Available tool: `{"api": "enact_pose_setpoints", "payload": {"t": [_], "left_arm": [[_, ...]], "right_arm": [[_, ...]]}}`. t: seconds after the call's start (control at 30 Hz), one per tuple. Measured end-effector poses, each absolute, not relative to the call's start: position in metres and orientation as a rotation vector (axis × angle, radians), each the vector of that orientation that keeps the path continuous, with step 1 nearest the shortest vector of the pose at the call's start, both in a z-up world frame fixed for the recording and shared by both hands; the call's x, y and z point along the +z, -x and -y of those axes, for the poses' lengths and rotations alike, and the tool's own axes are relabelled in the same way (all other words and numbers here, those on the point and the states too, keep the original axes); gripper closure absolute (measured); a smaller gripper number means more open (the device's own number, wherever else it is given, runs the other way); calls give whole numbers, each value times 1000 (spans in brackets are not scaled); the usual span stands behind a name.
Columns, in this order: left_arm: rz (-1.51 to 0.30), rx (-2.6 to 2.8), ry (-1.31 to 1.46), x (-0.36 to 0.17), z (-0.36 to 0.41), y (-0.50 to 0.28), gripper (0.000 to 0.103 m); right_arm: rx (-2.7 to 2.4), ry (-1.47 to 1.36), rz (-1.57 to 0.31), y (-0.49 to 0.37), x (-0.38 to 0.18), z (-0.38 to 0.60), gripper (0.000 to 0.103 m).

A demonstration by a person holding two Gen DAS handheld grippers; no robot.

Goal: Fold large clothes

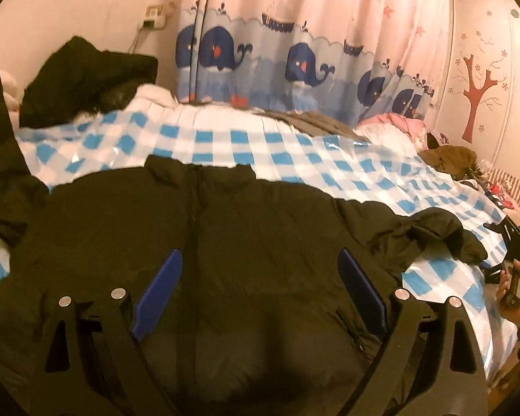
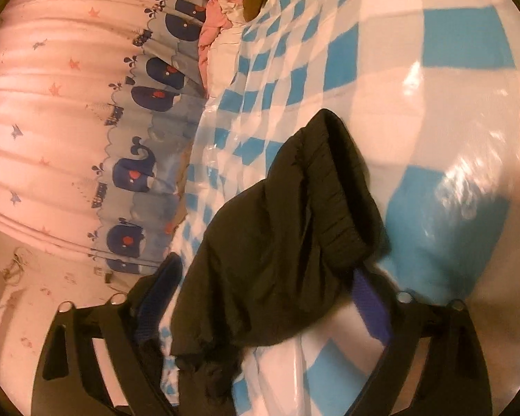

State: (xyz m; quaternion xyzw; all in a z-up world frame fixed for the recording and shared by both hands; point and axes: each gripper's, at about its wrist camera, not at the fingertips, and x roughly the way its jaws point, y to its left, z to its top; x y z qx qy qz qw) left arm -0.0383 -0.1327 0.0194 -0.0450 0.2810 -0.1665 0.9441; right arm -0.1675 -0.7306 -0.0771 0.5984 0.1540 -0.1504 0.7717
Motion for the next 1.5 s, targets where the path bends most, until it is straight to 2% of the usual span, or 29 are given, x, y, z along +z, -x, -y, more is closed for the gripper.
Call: {"api": "enact_pose_setpoints", "payload": {"t": [0.07,0.1,0.13,0.23,0.47,0.83,1.17,1.5], "left_arm": [[-572,-340,84,20,133,37,15],[-575,-341,81,20,132,36,15],[-577,-342,79,19,132,35,15],[-575,-330,70,19,131,35,15],[-583,-323,62,19,130,33,15],[-548,-308,20,23,132,38,14],[-520,-303,61,32,116,39,14],[-538,-334,134,34,107,39,14]], "right_arm": [[-343,-1297,-338,167,-81,733,39],[-353,-1302,-339,168,-83,734,54],[-363,-1308,-336,170,-87,736,64],[-384,-1325,-315,180,-96,739,82],[-400,-1279,-306,180,-91,737,84],[-400,-1214,-211,187,-50,739,86],[-333,-1100,-135,163,29,724,86],[-141,-934,-171,60,124,645,86]]}}
